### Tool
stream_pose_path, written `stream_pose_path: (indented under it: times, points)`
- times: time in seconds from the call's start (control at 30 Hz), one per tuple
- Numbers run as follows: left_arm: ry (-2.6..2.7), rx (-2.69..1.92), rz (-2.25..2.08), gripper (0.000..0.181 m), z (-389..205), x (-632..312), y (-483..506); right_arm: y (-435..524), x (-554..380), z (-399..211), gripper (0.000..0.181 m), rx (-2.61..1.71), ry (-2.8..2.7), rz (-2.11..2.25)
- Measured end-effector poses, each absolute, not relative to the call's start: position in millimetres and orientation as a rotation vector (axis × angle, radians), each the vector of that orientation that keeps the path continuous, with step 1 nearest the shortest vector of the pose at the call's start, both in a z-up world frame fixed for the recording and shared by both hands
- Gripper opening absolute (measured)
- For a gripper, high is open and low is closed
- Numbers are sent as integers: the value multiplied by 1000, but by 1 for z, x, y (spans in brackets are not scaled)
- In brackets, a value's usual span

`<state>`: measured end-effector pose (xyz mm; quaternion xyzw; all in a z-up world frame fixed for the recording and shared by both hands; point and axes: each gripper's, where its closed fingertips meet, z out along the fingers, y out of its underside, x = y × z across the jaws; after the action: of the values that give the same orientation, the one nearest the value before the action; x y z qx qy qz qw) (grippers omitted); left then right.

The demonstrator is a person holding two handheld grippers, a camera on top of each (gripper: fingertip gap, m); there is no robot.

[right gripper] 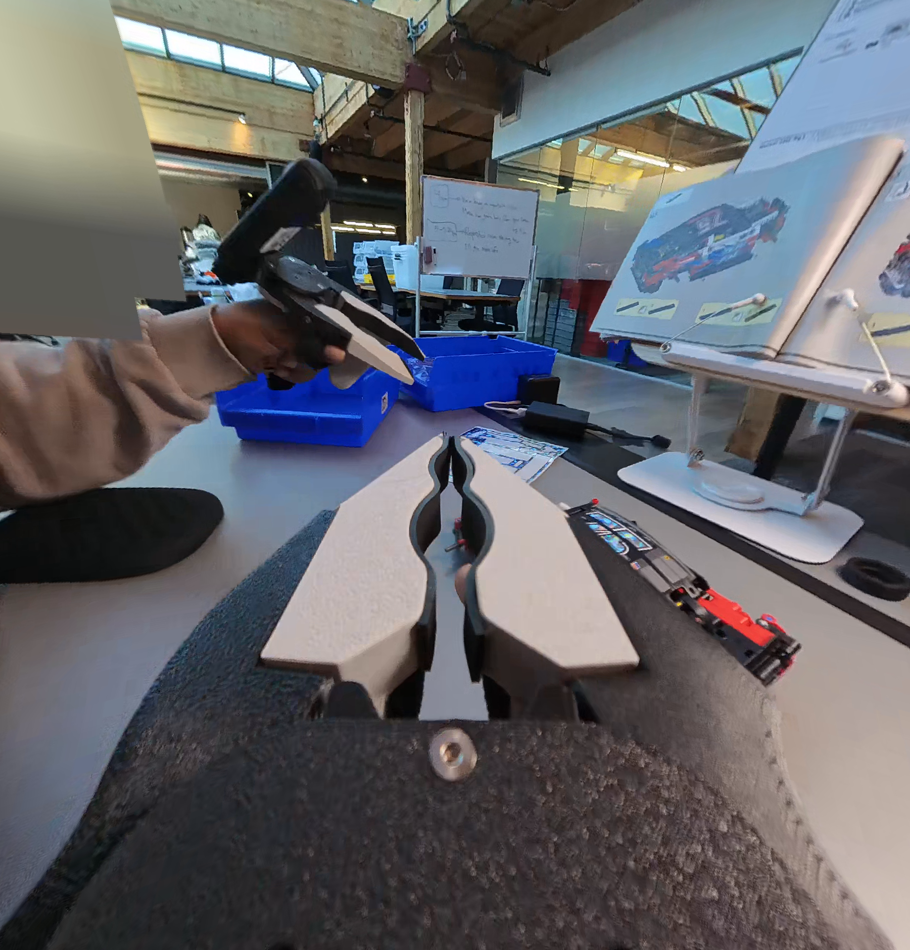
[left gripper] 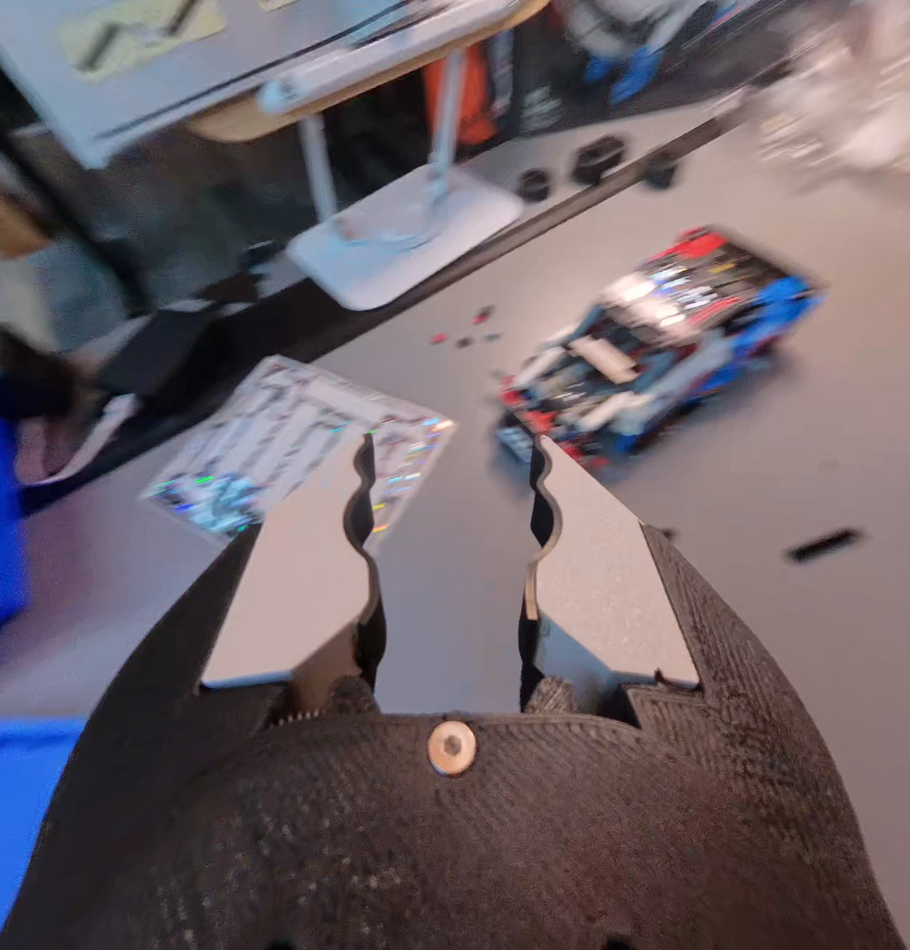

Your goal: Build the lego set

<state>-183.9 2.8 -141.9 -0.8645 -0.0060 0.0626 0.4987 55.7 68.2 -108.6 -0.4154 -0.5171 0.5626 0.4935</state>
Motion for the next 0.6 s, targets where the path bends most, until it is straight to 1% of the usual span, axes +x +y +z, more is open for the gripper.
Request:
stream_pose_path:
  times: [0.03, 0.13, 0.23, 0.33, 0.4, 0.5, 0.6]
  points:
    - [34, -2029, -114, 50, -137, -142, 8, 65, 54, -110, 0, -976, -1267, 1312]
    - [-16, -1780, -871, 37, -118, -44, 8, 54, 51, -110, 0, -844, -1285, 1114]
    - [-250, -1546, -1341, 39, -116, -7, 15, 39, 50, -111, 0, -661, -1310, 841]
    - [-390, -1450, -1549, 37, -131, 11, 24, 23, 48, -118, 0, -454, -1342, 558]
    - [-405, -1433, -1595, 34, -137, 20, 28, 12, 45, -126, 0, -340, -1360, 420]
    - [-411, -1439, -1622, 27, -143, 26, 31, 5, 40, -140, 0, -264, -1396, 328]
    - [-409, -1475, -1599, 16, -151, 27, 31, 3, 37, -146, 0, -241, -1415, 298]
